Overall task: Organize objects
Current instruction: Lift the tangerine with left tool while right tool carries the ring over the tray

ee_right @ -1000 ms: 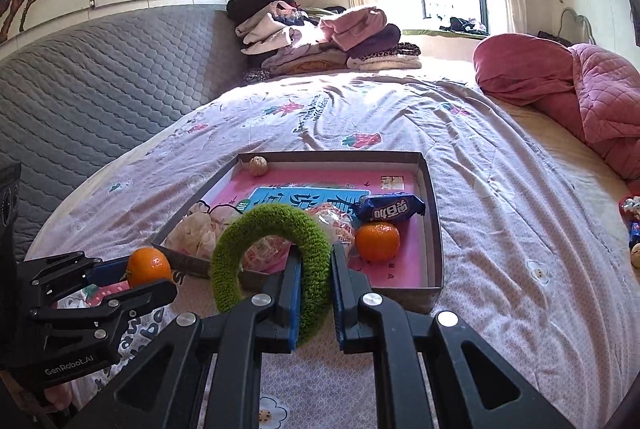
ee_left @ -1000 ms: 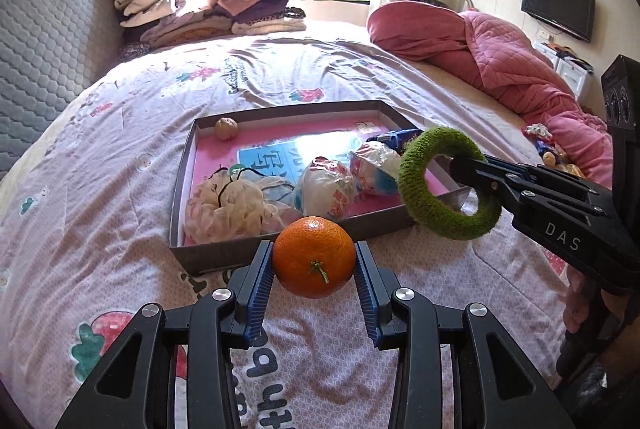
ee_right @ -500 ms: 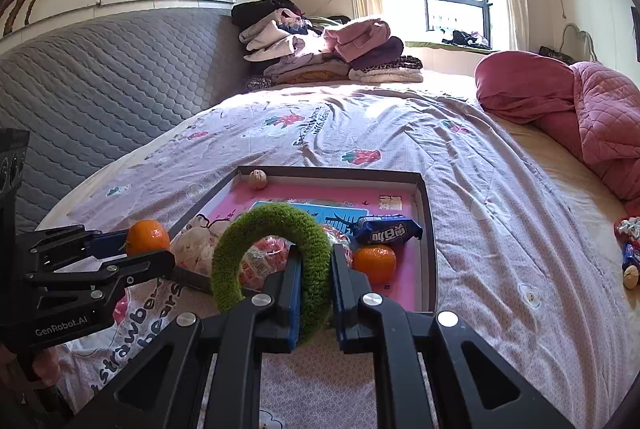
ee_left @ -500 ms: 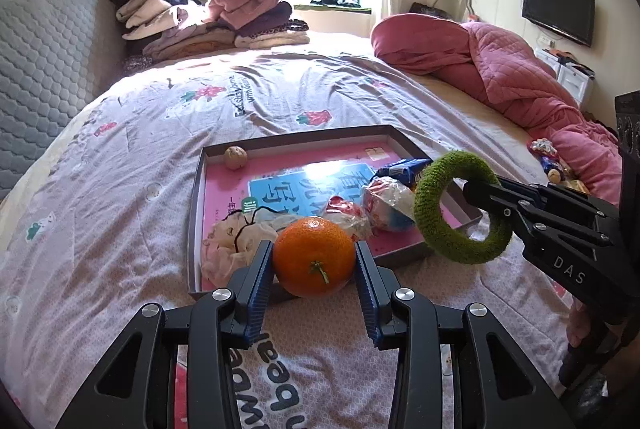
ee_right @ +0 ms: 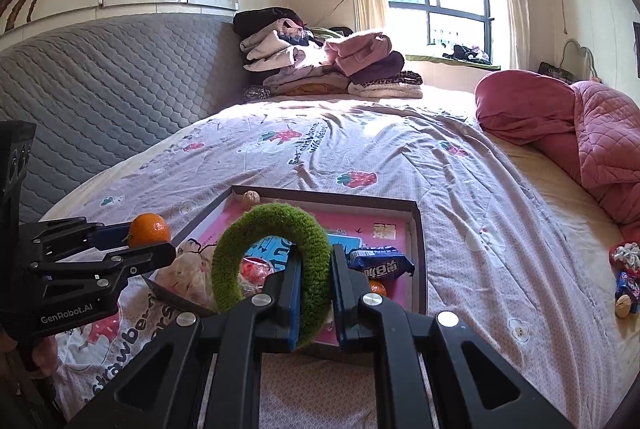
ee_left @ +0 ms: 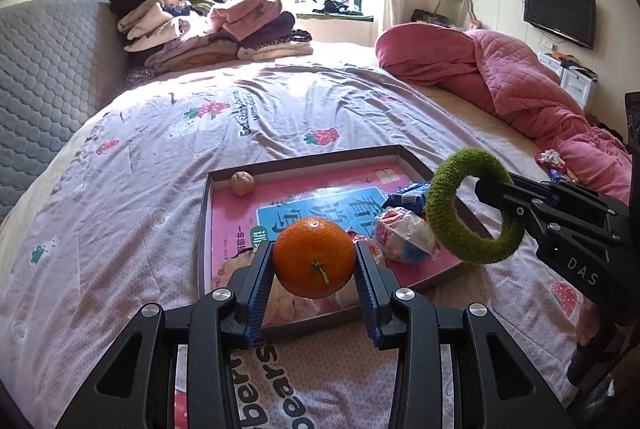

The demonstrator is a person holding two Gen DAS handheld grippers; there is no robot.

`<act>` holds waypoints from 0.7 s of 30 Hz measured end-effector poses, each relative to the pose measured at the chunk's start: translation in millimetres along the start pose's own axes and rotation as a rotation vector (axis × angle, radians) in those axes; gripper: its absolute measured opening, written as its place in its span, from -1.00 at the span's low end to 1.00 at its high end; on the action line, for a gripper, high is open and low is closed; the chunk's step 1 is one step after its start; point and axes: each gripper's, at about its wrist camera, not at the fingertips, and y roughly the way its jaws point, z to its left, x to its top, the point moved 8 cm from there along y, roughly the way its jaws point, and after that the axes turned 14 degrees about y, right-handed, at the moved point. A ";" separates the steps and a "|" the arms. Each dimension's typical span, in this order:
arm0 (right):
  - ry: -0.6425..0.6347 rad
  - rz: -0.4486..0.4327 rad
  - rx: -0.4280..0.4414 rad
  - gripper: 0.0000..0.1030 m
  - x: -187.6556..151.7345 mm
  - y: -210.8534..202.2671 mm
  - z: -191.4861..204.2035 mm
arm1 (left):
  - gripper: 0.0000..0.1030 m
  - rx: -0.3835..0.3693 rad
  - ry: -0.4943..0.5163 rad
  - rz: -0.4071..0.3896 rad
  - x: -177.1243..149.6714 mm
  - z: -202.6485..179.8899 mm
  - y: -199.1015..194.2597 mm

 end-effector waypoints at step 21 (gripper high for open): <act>0.001 -0.021 -0.019 -0.74 23.2 16.7 -11.8 | -0.21 0.034 -0.019 0.001 14.3 28.4 24.0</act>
